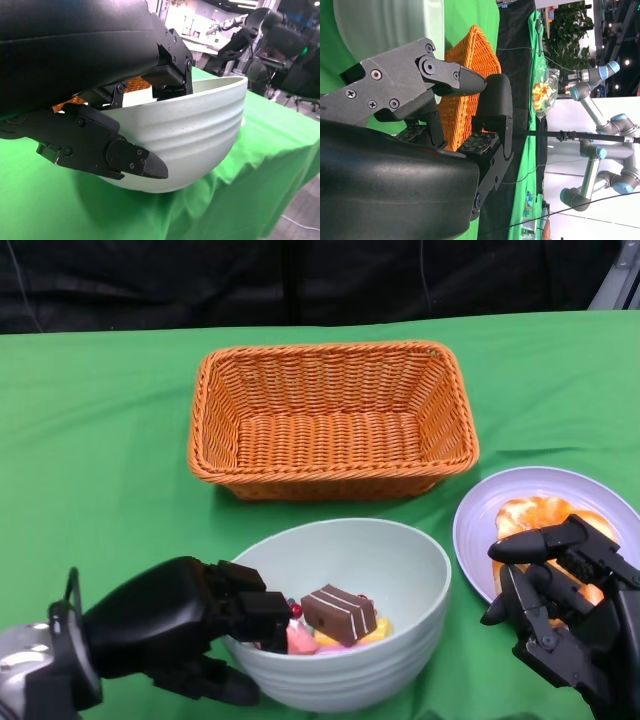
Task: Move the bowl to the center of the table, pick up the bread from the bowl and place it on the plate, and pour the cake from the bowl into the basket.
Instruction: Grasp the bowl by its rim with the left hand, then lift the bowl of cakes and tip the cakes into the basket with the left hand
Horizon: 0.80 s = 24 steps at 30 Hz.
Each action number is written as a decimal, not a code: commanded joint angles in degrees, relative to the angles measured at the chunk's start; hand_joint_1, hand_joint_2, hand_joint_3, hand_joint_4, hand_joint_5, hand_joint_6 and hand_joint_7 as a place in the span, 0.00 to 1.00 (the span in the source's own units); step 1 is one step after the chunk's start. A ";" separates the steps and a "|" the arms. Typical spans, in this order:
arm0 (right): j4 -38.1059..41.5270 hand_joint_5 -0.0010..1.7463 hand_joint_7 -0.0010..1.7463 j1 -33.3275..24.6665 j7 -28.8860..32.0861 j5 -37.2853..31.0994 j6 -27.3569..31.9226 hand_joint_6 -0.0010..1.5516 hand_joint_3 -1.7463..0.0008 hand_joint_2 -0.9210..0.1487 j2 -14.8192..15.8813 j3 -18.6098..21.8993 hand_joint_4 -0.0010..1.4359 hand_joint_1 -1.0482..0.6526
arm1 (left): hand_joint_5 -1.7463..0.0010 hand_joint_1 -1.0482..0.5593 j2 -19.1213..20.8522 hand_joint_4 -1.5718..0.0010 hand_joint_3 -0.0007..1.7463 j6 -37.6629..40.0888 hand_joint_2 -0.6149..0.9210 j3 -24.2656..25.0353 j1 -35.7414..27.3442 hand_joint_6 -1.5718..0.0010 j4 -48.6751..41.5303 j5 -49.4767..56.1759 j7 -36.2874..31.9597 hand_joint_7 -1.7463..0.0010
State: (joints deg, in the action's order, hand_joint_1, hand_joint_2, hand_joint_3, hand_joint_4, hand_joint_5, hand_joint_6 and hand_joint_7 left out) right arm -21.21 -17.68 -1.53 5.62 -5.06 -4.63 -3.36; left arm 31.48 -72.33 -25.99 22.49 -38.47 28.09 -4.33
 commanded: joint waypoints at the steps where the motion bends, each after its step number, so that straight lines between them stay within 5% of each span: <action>1: 0.40 0.87 0.67 0.15 0.37 0.16 -0.75 0.47 0.57 0.18 -0.19 0.24 0.49 0.53 | 0.00 0.52 3.05 0.52 0.35 -1.05 0.89 -2.87 1.34 0.54 0.83 -15.01 8.57 0.26; 8: 0.96 0.88 0.69 0.39 -0.38 1.39 -0.82 0.46 0.57 0.18 -0.09 0.35 0.49 0.53 | 0.00 0.52 4.26 0.53 0.47 7.83 0.83 -3.14 -1.46 0.56 10.13 -39.25 25.73 0.21; 18: 1.03 0.89 0.70 0.42 -0.47 1.51 -0.89 0.45 0.57 0.19 -0.06 0.39 0.49 0.53 | 0.00 0.52 0.46 0.53 0.47 12.92 0.82 4.48 -4.37 0.57 13.77 -43.57 38.11 0.19; 24: 1.73 0.88 0.69 -0.11 0.46 -0.21 -0.74 0.46 0.57 0.20 -0.36 -0.49 0.50 0.53 | 0.00 0.58 -9.23 0.53 0.65 22.42 0.74 10.88 4.11 0.51 15.34 -41.61 36.11 0.24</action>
State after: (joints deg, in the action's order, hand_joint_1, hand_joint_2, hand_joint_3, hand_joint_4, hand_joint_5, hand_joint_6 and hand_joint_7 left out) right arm -19.52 -17.57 -1.62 5.46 -5.26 -5.04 -4.47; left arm 22.75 -50.63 -16.84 25.17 -23.87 -13.55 32.34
